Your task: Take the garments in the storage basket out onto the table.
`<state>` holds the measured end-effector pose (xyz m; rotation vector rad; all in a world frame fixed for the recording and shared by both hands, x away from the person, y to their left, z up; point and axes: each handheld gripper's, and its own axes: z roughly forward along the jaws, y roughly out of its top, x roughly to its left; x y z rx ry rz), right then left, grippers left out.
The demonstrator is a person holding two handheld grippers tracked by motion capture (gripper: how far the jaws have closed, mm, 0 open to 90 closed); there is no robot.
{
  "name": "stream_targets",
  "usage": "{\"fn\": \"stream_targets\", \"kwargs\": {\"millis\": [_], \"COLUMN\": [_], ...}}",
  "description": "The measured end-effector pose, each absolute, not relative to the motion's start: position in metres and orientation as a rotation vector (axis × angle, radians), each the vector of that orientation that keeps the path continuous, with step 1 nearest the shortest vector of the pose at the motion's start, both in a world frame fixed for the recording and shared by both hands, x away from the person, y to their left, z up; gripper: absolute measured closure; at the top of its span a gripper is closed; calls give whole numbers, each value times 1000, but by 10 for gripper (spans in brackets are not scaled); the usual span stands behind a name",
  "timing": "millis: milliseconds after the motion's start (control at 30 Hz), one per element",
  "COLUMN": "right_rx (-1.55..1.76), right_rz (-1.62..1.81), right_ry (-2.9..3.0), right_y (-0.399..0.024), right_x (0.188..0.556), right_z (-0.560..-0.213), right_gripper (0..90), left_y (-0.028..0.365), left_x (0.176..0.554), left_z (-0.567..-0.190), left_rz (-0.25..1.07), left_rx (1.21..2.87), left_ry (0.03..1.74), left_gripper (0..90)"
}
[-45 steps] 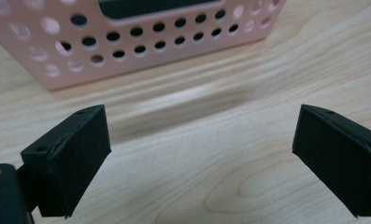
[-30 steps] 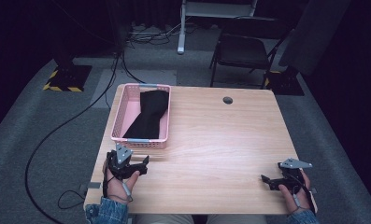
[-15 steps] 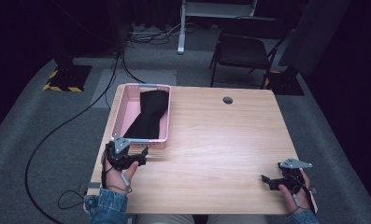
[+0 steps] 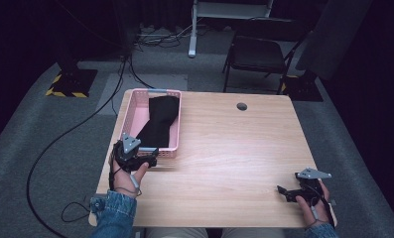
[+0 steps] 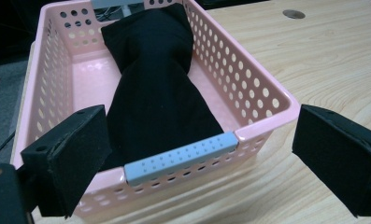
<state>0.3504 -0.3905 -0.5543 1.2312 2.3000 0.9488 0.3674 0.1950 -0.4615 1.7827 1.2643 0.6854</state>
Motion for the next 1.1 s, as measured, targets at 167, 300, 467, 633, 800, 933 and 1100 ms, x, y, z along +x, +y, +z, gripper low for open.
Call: {"fn": "stream_targets", "kwargs": {"millis": [167,300,467,633,800,933,1100], "right_rx": [1232,1231,1231,1231,1231,1231,1231], "right_rz": [949,949,949,949,949,949,949], "right_ry": [2300,2300,2300,2300,2300,2300,2300], "right_y": [-390,-390,-390,-390,-390,-390,-390], "right_x": [350,350,350,350,350,350,350], "right_z": [-554,-554,-554,-554,-554,-554,-554], "right_gripper": [0,0,0,0,0,0,0], "left_y": [193,193,192,190,188,186,185], "left_x": [373,379,385,391,400,407,414], "left_z": [-456,-451,-445,-442,-438,-436,-435], "left_rz": [686,667,672,680,688,695,691], "left_rx": [1782,1751,1733,1729,1722,1726,1724], "left_ry": [1255,1253,1253,1250,1253,1248,1248], "left_gripper": [38,38,38,38,38,38,38]}}
